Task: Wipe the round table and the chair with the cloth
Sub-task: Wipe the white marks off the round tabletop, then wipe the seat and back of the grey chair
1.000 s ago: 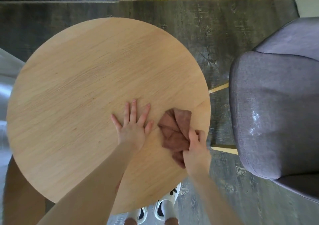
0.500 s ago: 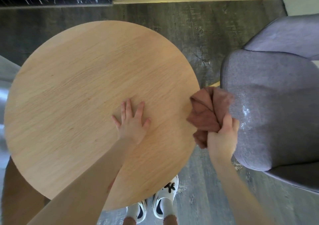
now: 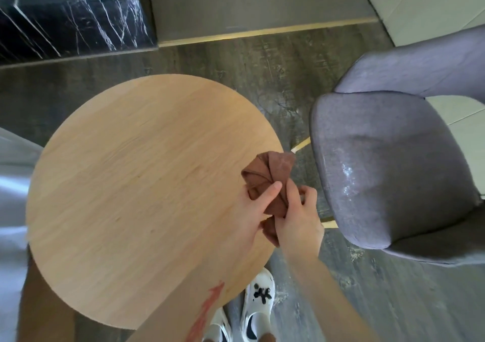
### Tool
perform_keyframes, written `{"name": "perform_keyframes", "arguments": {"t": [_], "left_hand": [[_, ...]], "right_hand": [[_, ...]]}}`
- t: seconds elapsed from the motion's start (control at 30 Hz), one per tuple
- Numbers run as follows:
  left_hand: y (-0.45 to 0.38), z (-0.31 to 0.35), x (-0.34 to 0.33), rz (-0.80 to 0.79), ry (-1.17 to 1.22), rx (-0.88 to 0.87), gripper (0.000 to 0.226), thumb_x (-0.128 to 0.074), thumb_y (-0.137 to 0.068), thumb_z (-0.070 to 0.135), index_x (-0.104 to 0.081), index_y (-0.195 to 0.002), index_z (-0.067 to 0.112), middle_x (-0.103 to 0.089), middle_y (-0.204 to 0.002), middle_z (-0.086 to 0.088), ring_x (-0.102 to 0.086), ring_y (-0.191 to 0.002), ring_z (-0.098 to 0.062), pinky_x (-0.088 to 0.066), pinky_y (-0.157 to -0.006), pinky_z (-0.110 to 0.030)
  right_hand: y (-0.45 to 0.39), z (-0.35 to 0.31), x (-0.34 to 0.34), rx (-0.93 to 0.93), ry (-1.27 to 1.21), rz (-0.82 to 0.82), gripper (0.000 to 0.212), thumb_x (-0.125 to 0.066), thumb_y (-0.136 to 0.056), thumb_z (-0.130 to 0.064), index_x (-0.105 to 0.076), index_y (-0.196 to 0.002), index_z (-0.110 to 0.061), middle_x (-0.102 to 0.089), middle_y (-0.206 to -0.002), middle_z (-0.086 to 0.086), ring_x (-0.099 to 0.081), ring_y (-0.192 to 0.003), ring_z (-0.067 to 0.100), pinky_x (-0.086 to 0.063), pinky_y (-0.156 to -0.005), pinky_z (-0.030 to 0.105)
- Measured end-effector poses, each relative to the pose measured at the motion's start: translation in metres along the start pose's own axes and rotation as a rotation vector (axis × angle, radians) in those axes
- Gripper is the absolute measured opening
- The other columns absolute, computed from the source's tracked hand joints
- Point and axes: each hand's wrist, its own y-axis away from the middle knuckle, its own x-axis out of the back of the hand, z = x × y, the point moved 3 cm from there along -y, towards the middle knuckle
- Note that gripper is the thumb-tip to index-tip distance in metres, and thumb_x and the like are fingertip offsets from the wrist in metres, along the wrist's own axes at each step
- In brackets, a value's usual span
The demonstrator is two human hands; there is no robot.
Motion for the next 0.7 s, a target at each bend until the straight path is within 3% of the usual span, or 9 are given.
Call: {"name": "perform_keyframes", "arguments": {"t": [0.1,0.23,0.3,0.4,0.47,0.5,0.6,0.7], "left_hand": [[0.013,0.014,-0.017,0.067,-0.069,-0.037,0.016,-0.07,-0.079,0.022,-0.062,-0.093,0.022,-0.071,-0.103,-0.011,-0.068,-0.095,-0.024,-0.055,-0.084,-0.047],[0.025,0.029,-0.031,0.117,-0.05,-0.083,0.03,-0.069,-0.08,0.018,-0.059,-0.108,0.012,-0.07,-0.107,-0.015,-0.067,-0.097,-0.026,-0.053,-0.088,-0.046],[0.026,0.035,-0.036,0.116,-0.065,-0.107,0.027,-0.066,-0.081,0.018,-0.059,-0.106,0.01,-0.07,-0.104,-0.014,-0.068,-0.092,-0.022,-0.054,-0.08,-0.039],[0.024,0.038,-0.047,0.068,-0.078,-0.158,0.005,-0.062,-0.084,0.018,-0.059,-0.083,0.021,-0.07,-0.085,-0.002,-0.067,-0.064,-0.002,-0.051,-0.055,-0.023],[0.024,0.037,-0.056,0.056,-0.071,-0.173,0.008,-0.061,-0.085,0.018,-0.057,-0.079,0.023,-0.067,-0.078,0.002,-0.064,-0.053,0.003,-0.047,-0.047,-0.02],[0.025,0.036,-0.062,0.056,-0.069,-0.172,0.004,-0.06,-0.086,0.019,-0.057,-0.084,0.021,-0.067,-0.08,0.001,-0.064,-0.054,0.001,-0.046,-0.048,-0.021],[0.027,0.03,-0.084,0.063,-0.055,-0.158,0.024,-0.06,-0.086,0.023,-0.052,-0.105,0.013,-0.065,-0.087,-0.003,-0.061,-0.064,-0.011,-0.042,-0.056,-0.03],[0.024,0.02,-0.113,0.073,-0.057,-0.174,0.026,-0.06,-0.085,0.023,-0.05,-0.107,0.014,-0.066,-0.095,-0.005,-0.064,-0.081,-0.02,-0.046,-0.06,-0.03]], "right_hand": [[0.009,-0.005,0.011,0.035,0.043,-0.014,0.063,-0.062,-0.066,-0.005,-0.043,-0.124,-0.022,-0.041,-0.12,0.008,-0.057,-0.088,0.031,-0.037,-0.055,0.031],[0.012,-0.013,0.031,0.064,0.018,0.062,0.058,-0.062,-0.066,-0.004,-0.049,-0.121,-0.017,-0.046,-0.115,0.014,-0.058,-0.083,0.037,-0.042,-0.055,0.035],[0.011,-0.016,0.041,0.077,0.017,0.105,0.058,-0.063,-0.066,-0.003,-0.051,-0.12,-0.017,-0.049,-0.113,0.016,-0.058,-0.081,0.037,-0.04,-0.052,0.035],[0.007,-0.013,0.055,0.083,0.036,0.133,0.061,-0.064,-0.067,-0.005,-0.049,-0.124,-0.02,-0.048,-0.115,0.015,-0.058,-0.085,0.036,-0.034,-0.054,0.031],[0.005,-0.006,0.062,0.083,0.042,0.13,0.062,-0.063,-0.07,-0.008,-0.045,-0.129,-0.022,-0.047,-0.116,0.014,-0.057,-0.089,0.035,-0.034,-0.055,0.031],[0.004,-0.001,0.067,0.085,0.042,0.128,0.062,-0.062,-0.072,-0.009,-0.044,-0.13,-0.023,-0.046,-0.117,0.013,-0.057,-0.09,0.035,-0.035,-0.056,0.032],[0.0,0.017,0.08,0.076,0.056,0.128,0.062,-0.059,-0.075,-0.013,-0.04,-0.132,-0.027,-0.045,-0.118,0.01,-0.056,-0.092,0.033,-0.034,-0.057,0.031],[-0.006,0.044,0.094,0.055,0.059,0.124,0.063,-0.06,-0.074,-0.014,-0.04,-0.133,-0.027,-0.045,-0.117,0.011,-0.055,-0.093,0.033,-0.033,-0.056,0.032]]}}
